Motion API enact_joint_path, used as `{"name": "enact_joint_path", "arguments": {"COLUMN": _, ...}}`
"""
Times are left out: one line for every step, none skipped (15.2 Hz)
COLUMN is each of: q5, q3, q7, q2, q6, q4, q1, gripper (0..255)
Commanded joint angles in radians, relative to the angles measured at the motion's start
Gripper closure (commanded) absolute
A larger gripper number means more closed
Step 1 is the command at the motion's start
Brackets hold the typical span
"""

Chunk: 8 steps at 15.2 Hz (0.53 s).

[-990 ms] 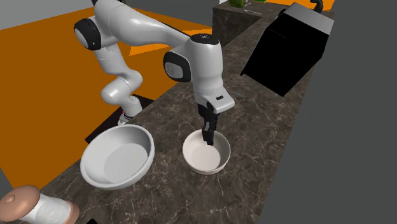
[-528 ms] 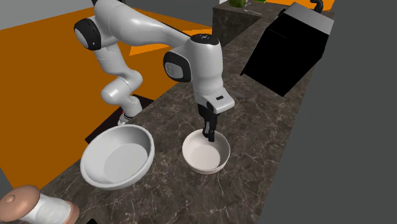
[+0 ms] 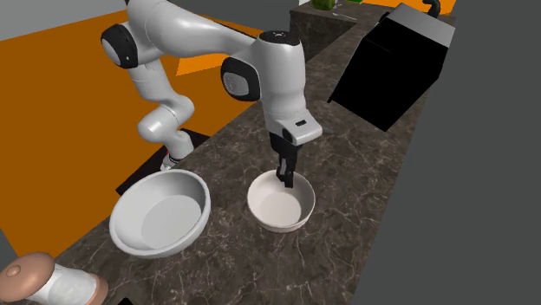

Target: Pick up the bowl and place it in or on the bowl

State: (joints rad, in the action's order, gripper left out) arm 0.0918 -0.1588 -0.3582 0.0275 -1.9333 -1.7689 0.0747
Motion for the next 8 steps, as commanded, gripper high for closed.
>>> {"name": "enact_joint_path", "arguments": {"q5": -0.001, "q3": 0.000, "q7": -0.002, "q2": 0.000, "q6": 0.027, "q4": 0.028, "q1": 0.000, "gripper": 255}}
{"name": "enact_joint_path", "arguments": {"q5": -0.001, "q3": 0.000, "q7": -0.004, "q2": -0.002, "q6": 0.041, "q4": 0.043, "q1": 0.000, "gripper": 255}}
{"name": "enact_joint_path", "arguments": {"q5": -0.002, "q3": 0.000, "q7": -0.005, "q2": -0.003, "q6": 0.054, "q4": 0.058, "q1": 0.000, "gripper": 255}}
{"name": "enact_joint_path", "arguments": {"q5": -0.003, "q3": 0.000, "q7": -0.006, "q2": -0.005, "q6": 0.068, "q4": 0.074, "q1": 0.000, "gripper": 255}}
{"name": "enact_joint_path", "arguments": {"q5": -0.003, "q3": 0.000, "q7": -0.007, "q2": -0.007, "q6": 0.082, "q4": 0.090, "q1": 0.000, "gripper": 255}}
{"name": "enact_joint_path", "arguments": {"q5": -0.004, "q3": 0.000, "q7": -0.009, "q2": -0.009, "q6": 0.096, "q4": 0.106, "q1": 0.000, "gripper": 255}}
{"name": "enact_joint_path", "arguments": {"q5": -0.005, "q3": 0.000, "q7": -0.010, "q2": -0.012, "q6": 0.110, "q4": 0.122, "q1": 0.000, "gripper": 255}}
{"name": "enact_joint_path", "arguments": {"q5": -0.006, "q3": 0.000, "q7": -0.011, "q2": -0.015, "q6": 0.124, "q4": 0.139, "q1": 0.000, "gripper": 255}}
